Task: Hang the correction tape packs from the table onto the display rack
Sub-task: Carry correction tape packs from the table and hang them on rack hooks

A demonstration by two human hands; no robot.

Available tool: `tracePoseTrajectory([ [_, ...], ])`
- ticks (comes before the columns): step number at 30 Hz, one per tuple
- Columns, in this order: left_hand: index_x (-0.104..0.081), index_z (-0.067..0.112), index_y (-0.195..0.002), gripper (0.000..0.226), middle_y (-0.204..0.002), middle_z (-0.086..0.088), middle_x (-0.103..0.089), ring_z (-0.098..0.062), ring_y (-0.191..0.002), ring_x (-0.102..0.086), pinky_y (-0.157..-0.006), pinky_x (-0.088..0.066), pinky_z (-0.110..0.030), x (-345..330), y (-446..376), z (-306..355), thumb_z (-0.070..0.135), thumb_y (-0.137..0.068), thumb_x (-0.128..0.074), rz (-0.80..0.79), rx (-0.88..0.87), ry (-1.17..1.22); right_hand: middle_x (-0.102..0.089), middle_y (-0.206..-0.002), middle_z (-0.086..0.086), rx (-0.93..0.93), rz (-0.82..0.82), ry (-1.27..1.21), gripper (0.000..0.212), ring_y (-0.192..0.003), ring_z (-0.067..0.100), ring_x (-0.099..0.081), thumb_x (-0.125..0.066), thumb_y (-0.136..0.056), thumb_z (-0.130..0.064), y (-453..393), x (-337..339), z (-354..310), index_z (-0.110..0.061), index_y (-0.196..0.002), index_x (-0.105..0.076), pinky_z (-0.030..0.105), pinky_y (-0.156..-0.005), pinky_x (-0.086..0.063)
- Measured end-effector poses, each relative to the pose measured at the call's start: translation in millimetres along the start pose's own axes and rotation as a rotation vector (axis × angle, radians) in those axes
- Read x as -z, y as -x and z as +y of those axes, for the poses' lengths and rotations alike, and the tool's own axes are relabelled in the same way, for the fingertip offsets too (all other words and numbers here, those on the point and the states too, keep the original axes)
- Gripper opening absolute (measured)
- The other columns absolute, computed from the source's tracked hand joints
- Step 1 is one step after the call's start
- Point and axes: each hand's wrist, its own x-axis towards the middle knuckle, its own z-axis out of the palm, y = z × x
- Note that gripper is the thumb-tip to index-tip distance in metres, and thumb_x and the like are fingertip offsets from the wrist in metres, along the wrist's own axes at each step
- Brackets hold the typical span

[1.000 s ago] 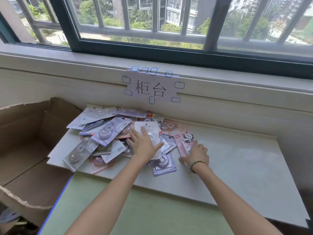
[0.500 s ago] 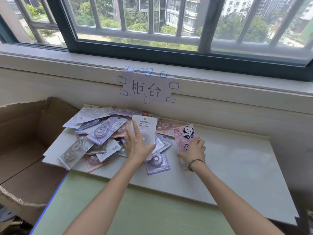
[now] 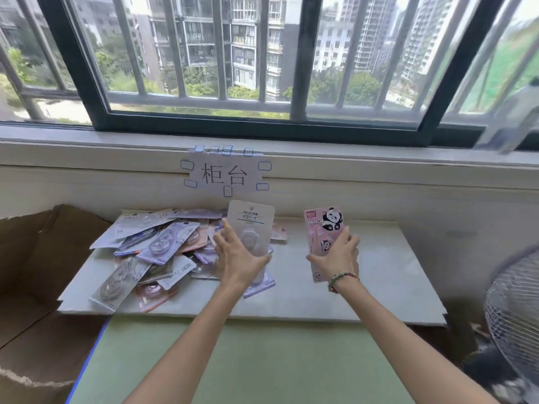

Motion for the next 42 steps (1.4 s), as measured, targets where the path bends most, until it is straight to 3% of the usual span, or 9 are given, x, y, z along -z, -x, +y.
tracePoseTrajectory([
  [13,0.007,0.005,-0.152,0.130,-0.151,-0.020,-0.020,-0.034,-0.139,-0.025,-0.108,-0.030,-0.048,24,146,10,0.045,-0.068,-0.083,-0.288,-0.292,0.061,-0.016,-0.150,0.021,-0.329,0.368,-0.025,0.118,-0.137,0.036,-0.023,-0.078,-0.074,-0.040,214,77,82,-0.002,-0.149,0.005,0.042,-0.107,-0.030],
  [22,-0.006,-0.004,-0.150,0.127,-0.144,-0.025,-0.029,-0.039,-0.130,-0.032,-0.107,-0.033,-0.044,-2,279,71,0.044,-0.064,-0.086,-0.565,-0.595,0.173,-0.026,-0.143,0.022,-0.601,0.677,-0.042,0.121,-0.130,0.038,-0.034,-0.082,-0.069,-0.042,358,156,158,0.002,-0.149,-0.002,0.041,-0.104,-0.033],
  [25,-0.018,-0.002,-0.146,0.118,-0.143,-0.024,-0.030,-0.039,-0.127,-0.033,-0.101,-0.039,-0.045,-18,346,97,0.048,-0.063,-0.085,-0.683,-0.720,0.181,-0.029,-0.140,0.023,-0.718,0.785,-0.042,0.120,-0.127,0.038,-0.037,-0.083,-0.068,-0.038,419,186,195,0.002,-0.149,-0.004,0.041,-0.103,-0.034],
  [28,-0.004,0.003,-0.150,0.132,-0.139,-0.022,-0.031,-0.039,-0.128,-0.034,-0.101,-0.040,-0.048,-27,423,124,0.055,-0.061,-0.085,-0.785,-0.805,0.212,-0.032,-0.137,0.021,-0.832,0.886,-0.045,0.118,-0.125,0.038,-0.039,-0.084,-0.067,-0.037,485,220,232,0.000,-0.149,-0.008,0.042,-0.101,-0.038],
  [32,0.002,0.004,-0.150,0.130,-0.140,-0.024,-0.031,-0.038,-0.129,-0.033,-0.102,-0.037,-0.047,-39,541,144,0.047,-0.064,-0.085,-0.937,-0.925,0.239,-0.035,-0.134,0.019,-0.996,1.007,-0.016,0.113,-0.124,0.036,-0.040,-0.085,-0.066,-0.036,591,256,279,-0.002,-0.146,-0.012,0.042,-0.095,-0.041],
  [42,-0.003,0.011,-0.148,0.128,-0.137,-0.020,-0.034,-0.038,-0.126,-0.039,-0.097,-0.042,-0.055,-39,833,153,0.049,-0.059,-0.086,-1.225,-1.095,0.239,-0.032,-0.143,0.020,-1.303,1.238,0.033,0.122,-0.132,0.035,-0.035,-0.084,-0.067,-0.035,867,309,387,0.002,-0.149,-0.002,0.042,-0.101,-0.037],
])
